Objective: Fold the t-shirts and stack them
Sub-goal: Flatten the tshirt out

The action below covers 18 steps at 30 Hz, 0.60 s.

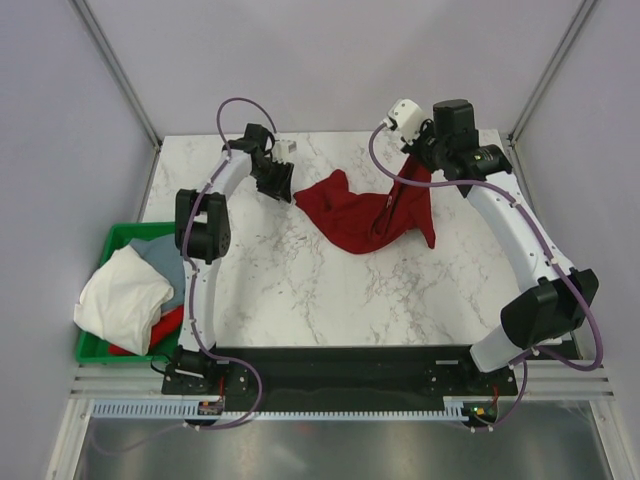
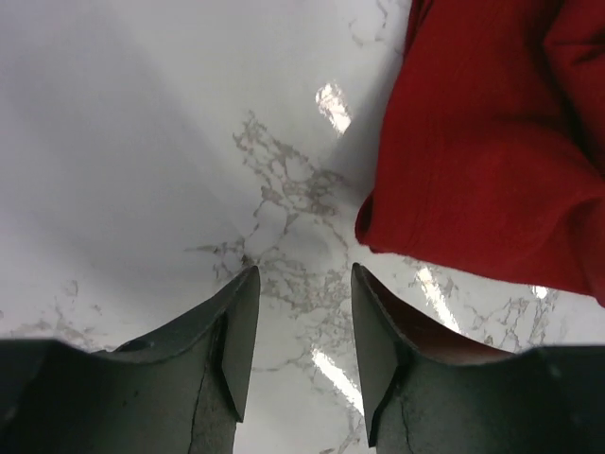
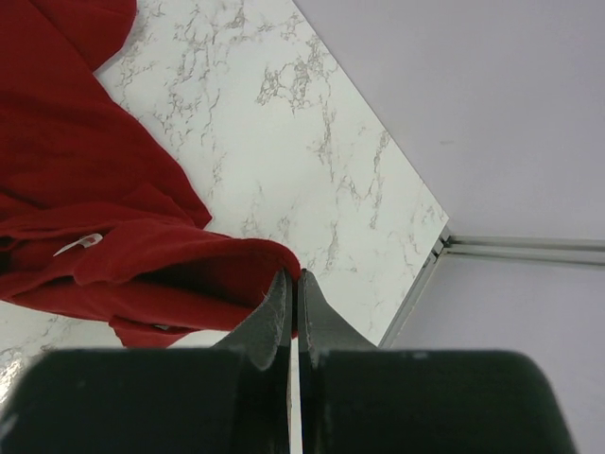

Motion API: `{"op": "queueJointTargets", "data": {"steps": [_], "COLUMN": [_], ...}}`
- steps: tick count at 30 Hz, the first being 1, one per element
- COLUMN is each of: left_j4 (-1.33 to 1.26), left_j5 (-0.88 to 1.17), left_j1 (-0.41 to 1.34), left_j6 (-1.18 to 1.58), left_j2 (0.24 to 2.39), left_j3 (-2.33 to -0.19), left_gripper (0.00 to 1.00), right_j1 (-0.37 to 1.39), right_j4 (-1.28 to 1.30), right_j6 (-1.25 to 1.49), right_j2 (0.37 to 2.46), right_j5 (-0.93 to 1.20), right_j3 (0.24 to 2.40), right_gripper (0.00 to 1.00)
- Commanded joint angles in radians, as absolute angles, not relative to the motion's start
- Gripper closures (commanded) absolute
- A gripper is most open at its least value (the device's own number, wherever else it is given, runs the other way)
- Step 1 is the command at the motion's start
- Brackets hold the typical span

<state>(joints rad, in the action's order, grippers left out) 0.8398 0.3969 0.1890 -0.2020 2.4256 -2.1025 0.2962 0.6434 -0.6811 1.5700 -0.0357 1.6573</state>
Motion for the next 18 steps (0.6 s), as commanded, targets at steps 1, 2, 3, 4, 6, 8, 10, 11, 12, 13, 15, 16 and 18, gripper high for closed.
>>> {"op": "queueJointTargets", "data": {"steps": [1, 2, 3, 4, 6, 8, 10, 11, 12, 13, 15, 16, 18], "left_j4": [0.838, 0.838, 0.836, 0.838, 0.838, 0.838, 0.841, 0.842, 0.844, 0.844, 0.845, 0.845, 0.844], "left_j5": [0.374, 0.373, 0.373, 0.371, 0.374, 0.379, 0.387, 0.390, 0.391, 0.391, 0.390, 0.384, 0.348], "left_j1": [0.221, 0.224, 0.229, 0.236, 0.238, 0.238, 0.238, 0.239, 0.242, 0.245, 0.253, 0.259, 0.281], "left_j6": [-0.247, -0.244, -0.241, -0.235, -0.235, -0.235, -0.236, -0.239, -0.241, -0.242, -0.250, -0.252, -0.262], "left_j2": [2.463, 2.464, 2.462, 2.461, 2.461, 2.457, 2.457, 2.453, 2.453, 2.453, 2.456, 2.462, 2.479], "left_j3": [-2.161, -2.161, -2.160, -2.157, -2.155, -2.154, -2.148, -2.143, -2.138, -2.132, -2.126, -2.128, -2.131], "left_gripper": [0.50, 0.51, 0.51, 0.51, 0.51, 0.51, 0.51, 0.51, 0.51, 0.51, 0.51, 0.52, 0.54], "right_j1": [0.287, 0.285, 0.281, 0.278, 0.273, 0.267, 0.264, 0.262, 0.262, 0.264, 0.264, 0.264, 0.262], "right_j4": [0.620, 0.620, 0.620, 0.621, 0.621, 0.623, 0.623, 0.623, 0.623, 0.621, 0.620, 0.620, 0.620], "right_j6": [-0.661, -0.658, -0.658, -0.657, -0.658, -0.660, -0.658, -0.657, -0.654, -0.655, -0.652, -0.650, -0.650], "right_j2": [1.532, 1.534, 1.529, 1.528, 1.526, 1.526, 1.528, 1.532, 1.532, 1.537, 1.543, 1.546, 1.551], "right_j5": [-0.055, -0.057, -0.057, -0.058, -0.057, -0.055, -0.052, -0.051, -0.046, -0.043, -0.038, -0.037, -0.037], "right_j3": [1.640, 1.637, 1.635, 1.631, 1.626, 1.621, 1.618, 1.617, 1.615, 1.615, 1.615, 1.617, 1.618], "right_gripper": [1.00, 1.00, 1.00, 1.00, 1.00, 1.00, 1.00, 1.00, 1.00, 1.00, 1.00, 1.00, 1.00]}}
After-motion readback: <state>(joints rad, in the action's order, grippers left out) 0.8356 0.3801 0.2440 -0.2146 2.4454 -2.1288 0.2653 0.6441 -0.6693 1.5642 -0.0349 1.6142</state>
